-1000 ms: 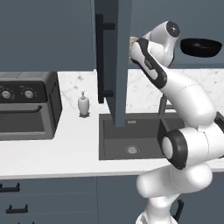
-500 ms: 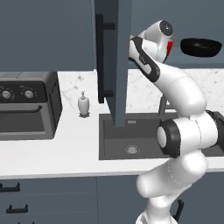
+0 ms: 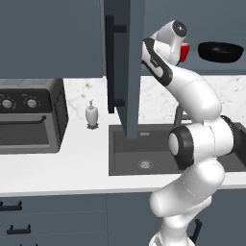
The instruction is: Gather all objects into one cabinet and sort the glasses and bowls to opposite sides.
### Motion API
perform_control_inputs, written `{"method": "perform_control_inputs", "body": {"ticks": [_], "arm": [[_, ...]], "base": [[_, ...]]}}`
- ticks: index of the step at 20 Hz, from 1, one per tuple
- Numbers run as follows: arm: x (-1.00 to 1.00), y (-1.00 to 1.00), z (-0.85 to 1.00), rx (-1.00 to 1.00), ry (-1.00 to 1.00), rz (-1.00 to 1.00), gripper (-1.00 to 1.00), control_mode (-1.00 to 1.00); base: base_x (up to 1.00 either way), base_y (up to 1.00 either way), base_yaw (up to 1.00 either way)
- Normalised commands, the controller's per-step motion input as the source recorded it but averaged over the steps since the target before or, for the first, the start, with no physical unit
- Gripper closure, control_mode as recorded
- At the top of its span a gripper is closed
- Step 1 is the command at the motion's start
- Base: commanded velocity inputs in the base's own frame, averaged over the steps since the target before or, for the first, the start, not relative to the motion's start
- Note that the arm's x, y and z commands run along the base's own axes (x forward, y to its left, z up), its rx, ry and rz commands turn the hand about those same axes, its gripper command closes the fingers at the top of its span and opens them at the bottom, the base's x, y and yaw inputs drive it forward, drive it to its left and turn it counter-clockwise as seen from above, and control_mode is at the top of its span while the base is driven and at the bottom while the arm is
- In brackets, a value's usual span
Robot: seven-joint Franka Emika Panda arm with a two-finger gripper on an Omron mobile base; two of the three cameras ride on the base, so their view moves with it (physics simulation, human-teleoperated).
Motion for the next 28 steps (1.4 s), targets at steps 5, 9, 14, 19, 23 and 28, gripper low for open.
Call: {"method": "perform_control_inputs", "body": {"ticks": [5, 9, 14, 19, 23, 28], "arm": [[-0.01, 0.00, 0.00, 0.00, 0.00, 0.00, -1.00, -1.00], [-0.82, -0.10, -0.05, -0.01, 0.00, 0.00, -1.00, -1.00], [-0.99, -0.55, -0.01, 0.00, -0.06, -0.04, -1.00, -1.00], [-0.75, -0.84, 0.00, -0.01, -0.18, -0.32, -1.00, -1.00], [-0.40, -0.67, 0.00, -0.13, -0.21, -0.49, -1.00, -1.00], [-0.19, -0.35, 0.00, -0.21, -0.23, -0.46, -1.00, -1.00]], "base": [[0.00, 0.00, 0.00], [0.00, 0.00, 0.00], [0.00, 0.00, 0.00], [0.00, 0.00, 0.00], [0.00, 0.00, 0.00], [0.00, 0.00, 0.00]]}}
